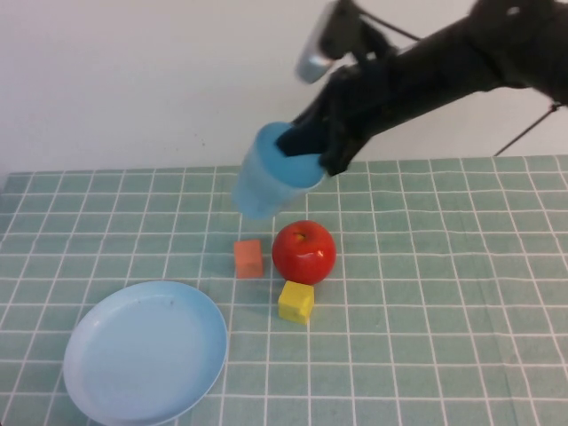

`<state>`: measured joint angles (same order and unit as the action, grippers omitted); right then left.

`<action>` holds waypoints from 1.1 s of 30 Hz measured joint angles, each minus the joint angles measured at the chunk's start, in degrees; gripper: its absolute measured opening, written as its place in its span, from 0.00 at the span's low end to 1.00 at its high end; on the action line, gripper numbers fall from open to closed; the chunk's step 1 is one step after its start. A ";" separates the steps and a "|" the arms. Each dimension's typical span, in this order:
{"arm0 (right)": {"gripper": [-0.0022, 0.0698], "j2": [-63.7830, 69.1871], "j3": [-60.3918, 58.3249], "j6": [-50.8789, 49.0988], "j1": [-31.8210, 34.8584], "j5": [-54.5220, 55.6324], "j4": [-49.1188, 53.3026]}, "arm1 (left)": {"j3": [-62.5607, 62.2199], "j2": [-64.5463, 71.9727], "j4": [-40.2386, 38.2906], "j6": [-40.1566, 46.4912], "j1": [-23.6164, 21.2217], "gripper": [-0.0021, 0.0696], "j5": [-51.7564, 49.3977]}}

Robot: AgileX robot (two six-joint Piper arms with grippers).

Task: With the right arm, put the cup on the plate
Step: Place the cup on the plate

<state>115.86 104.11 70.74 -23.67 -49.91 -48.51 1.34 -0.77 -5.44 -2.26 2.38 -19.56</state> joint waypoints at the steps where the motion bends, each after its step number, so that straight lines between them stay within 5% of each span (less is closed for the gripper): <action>1: 0.07 0.00 0.68 -0.27 -1.98 0.00 1.26 | 0.00 0.00 0.00 0.00 0.00 0.03 0.00; 13: 0.07 2.69 2.83 -0.39 -20.09 4.38 10.04 | 0.00 0.00 0.00 0.10 0.00 0.03 0.00; 33: 0.07 13.09 2.83 -2.96 -20.80 7.05 12.25 | 0.00 0.00 0.00 0.10 0.00 0.03 0.00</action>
<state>128.95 106.93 67.78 -44.48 -42.87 -36.26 1.34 -0.77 -5.44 -2.15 2.38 -19.56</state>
